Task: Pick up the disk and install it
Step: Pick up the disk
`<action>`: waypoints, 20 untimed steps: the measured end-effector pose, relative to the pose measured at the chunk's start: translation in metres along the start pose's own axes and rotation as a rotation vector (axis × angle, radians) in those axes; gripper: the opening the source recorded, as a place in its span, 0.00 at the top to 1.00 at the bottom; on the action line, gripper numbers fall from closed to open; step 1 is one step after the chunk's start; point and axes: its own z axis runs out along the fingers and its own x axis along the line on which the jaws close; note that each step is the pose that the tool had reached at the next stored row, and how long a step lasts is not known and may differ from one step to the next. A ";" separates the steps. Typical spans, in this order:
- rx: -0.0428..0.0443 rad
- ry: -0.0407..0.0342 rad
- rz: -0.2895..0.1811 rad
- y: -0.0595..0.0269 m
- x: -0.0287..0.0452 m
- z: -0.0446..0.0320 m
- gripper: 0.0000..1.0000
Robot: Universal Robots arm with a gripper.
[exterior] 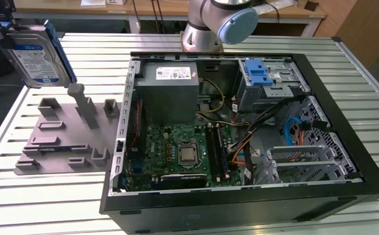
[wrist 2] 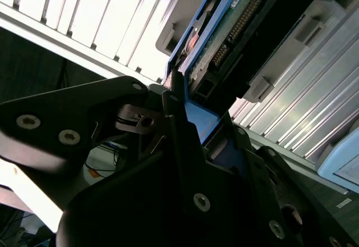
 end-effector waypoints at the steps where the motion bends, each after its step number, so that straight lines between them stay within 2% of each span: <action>1: 0.0000 0.0001 0.000 0.0000 0.0000 -0.0004 0.64; 20: -0.0001 0.0001 0.000 0.0000 0.0000 -0.0112 0.64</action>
